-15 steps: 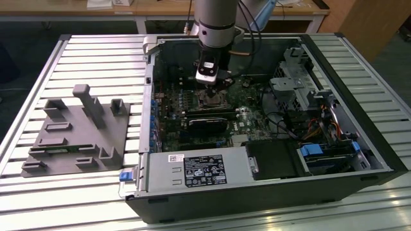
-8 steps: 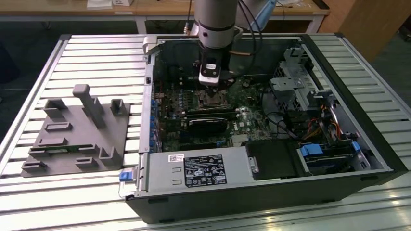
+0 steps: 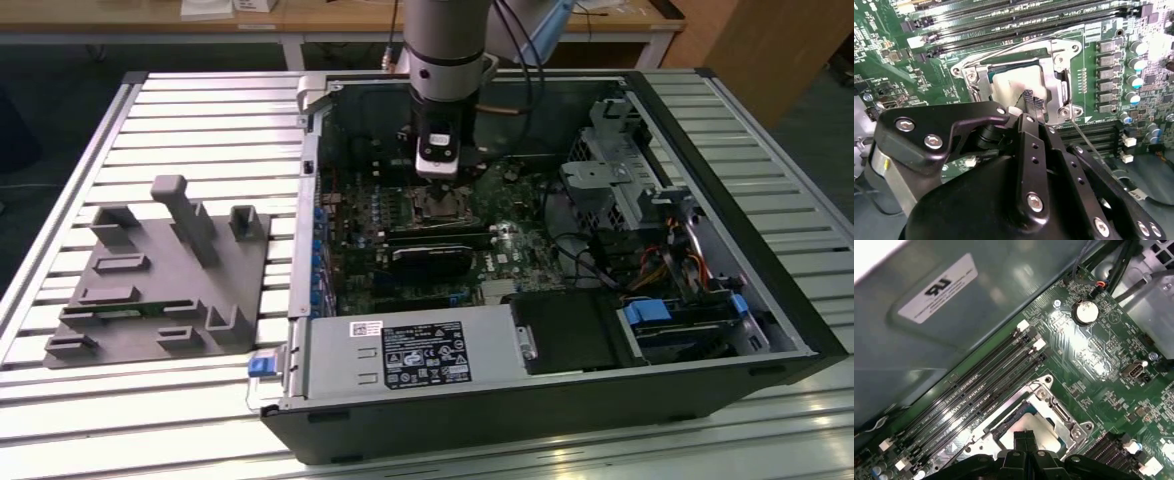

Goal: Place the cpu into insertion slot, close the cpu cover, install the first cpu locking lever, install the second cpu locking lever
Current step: 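Close the cpu cover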

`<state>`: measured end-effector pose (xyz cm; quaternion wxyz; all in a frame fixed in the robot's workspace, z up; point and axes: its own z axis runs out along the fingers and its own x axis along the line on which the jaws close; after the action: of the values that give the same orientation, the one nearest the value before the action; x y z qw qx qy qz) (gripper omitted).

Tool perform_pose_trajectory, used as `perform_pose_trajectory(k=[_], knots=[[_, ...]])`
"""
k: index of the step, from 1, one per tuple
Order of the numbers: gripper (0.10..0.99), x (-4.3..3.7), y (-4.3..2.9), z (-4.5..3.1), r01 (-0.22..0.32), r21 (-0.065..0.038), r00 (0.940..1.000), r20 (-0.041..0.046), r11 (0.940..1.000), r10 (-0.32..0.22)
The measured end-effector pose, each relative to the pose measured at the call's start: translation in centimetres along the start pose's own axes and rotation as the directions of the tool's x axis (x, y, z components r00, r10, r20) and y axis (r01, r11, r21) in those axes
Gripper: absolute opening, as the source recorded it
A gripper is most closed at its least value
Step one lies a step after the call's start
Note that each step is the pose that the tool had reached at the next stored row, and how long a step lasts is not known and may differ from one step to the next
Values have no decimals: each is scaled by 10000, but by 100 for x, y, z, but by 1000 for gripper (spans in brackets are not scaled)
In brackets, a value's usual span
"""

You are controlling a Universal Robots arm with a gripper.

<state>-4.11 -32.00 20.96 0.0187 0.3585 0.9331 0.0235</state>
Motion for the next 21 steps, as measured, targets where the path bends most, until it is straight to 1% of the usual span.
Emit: perform_pose_trajectory(k=[1,2,7,10,12,14,16,19,21], knots=[[106,9,-8,-1,7,-19,10000,50,10000,-7],[106,12,-11,-1,10,-29,10000,68,10000,-10],[106,12,-12,-2,41,-28,10000,67,10000,-41],[106,13,-12,0,507,-37,9987,41,9987,-507],[106,12,-12,1,871,-46,9962,20,9962,-871],[106,12,-12,3,1228,-55,9924,1,9924,-1228],[106,12,-12,5,1583,-64,9874,-19,9874,-1583],[106,12,-12,10,2122,-80,9772,-48,9772,-2123],[106,13,-13,13,2477,-90,9688,-67,9688,-2477]])
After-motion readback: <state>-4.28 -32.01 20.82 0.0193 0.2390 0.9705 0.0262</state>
